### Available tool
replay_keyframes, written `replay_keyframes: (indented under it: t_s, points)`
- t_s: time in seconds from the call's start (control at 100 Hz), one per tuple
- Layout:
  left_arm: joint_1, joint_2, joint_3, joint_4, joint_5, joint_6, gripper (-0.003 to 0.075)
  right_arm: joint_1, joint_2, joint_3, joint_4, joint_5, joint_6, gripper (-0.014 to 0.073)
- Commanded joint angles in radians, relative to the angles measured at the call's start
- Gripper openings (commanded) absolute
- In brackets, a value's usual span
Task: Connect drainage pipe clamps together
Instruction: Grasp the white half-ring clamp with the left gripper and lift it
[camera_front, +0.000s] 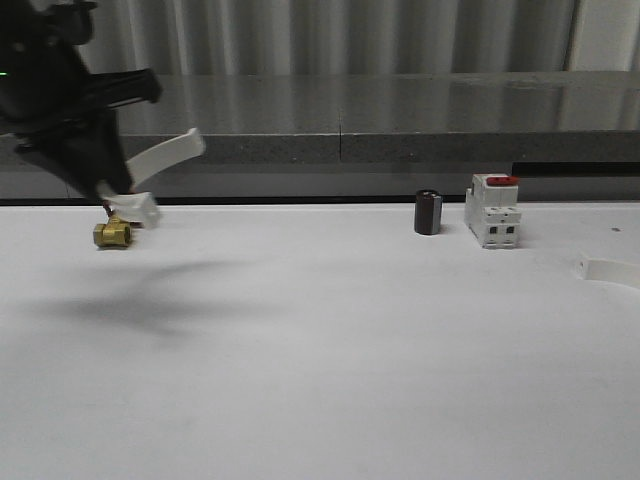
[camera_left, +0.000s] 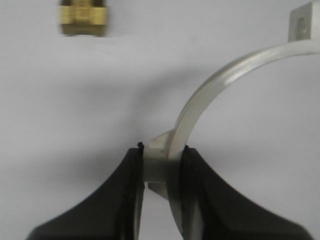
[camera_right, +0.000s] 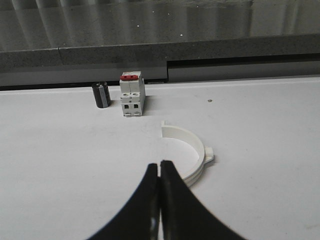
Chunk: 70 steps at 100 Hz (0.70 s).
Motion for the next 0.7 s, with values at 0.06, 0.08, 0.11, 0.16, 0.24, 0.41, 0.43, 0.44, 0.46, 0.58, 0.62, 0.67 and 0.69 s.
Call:
replay_keyframes:
  t_s: [0.06,0.08,0.11,0.16,0.24,0.41,0.43,0.44,0.46,0.58,0.62,0.67,0.69]
  points:
    - [-0.124,-0.043,-0.027,-0.004,-0.133,-0.103,-0.0013,-0.006,-0.02,-0.014,0.001,-0.084,-0.009,-0.0118]
    - [-0.136,-0.038,-0.029,-0.004,-0.135,-0.112,-0.0013,-0.006,-0.02,-0.014,0.001,-0.084,-0.009,-0.0118]
    - [-0.149,-0.027,-0.032,-0.004,-0.137,-0.124,-0.0013,-0.006,-0.02,-0.014,0.001,-0.084,-0.009,-0.0118]
    - [-0.17,-0.008,-0.034,-0.004,-0.133,-0.131,-0.0013,-0.006,-0.02,-0.014,0.001,-0.084,-0.009,-0.0118]
    - [-0.189,0.028,-0.034,-0.004,-0.126,-0.166,-0.0013,-0.006,-0.02,-0.014,0.001,-0.084,-0.009,-0.0118]
    - [-0.204,0.079,-0.035,-0.005,-0.126,-0.208,-0.0013,-0.006,-0.02,-0.014,0.001,-0.084,-0.009,-0.0118]
    - [-0.204,0.082,-0.035,-0.005,-0.126,-0.208,-0.0013,-0.006,-0.02,-0.014,0.001,-0.084,-0.009,-0.0118]
    - [-0.204,0.082,-0.035,-0.005,-0.126,-0.208,-0.0013,-0.006,-0.02,-0.014,0.001,-0.084,-0.009,-0.0118]
    - [-0.204,0.082,-0.035,-0.005,-0.126,-0.208,-0.0013,-0.006,-0.02,-0.014,0.001,-0.084,-0.009,-0.0118]
    - [-0.204,0.082,-0.035,-0.005,-0.124,-0.208,-0.0013,-0.006,-0.02,-0.014,0.001,-0.084,-0.009,-0.0118]
    - [-0.204,0.082,-0.035,-0.005,-0.124,-0.208,-0.0013,-0.006,-0.02,-0.014,0.001,-0.084,-0.009,-0.0118]
    - [-0.204,0.082,-0.035,-0.005,-0.126,-0.208,-0.0013,-0.006,-0.02,-0.014,0.001,-0.084,-0.009,-0.0118]
    - [-0.204,0.082,-0.035,-0.005,-0.128,-0.208,-0.0013,-0.006,-0.02,-0.014,0.001,-0.084,-0.009,-0.0118]
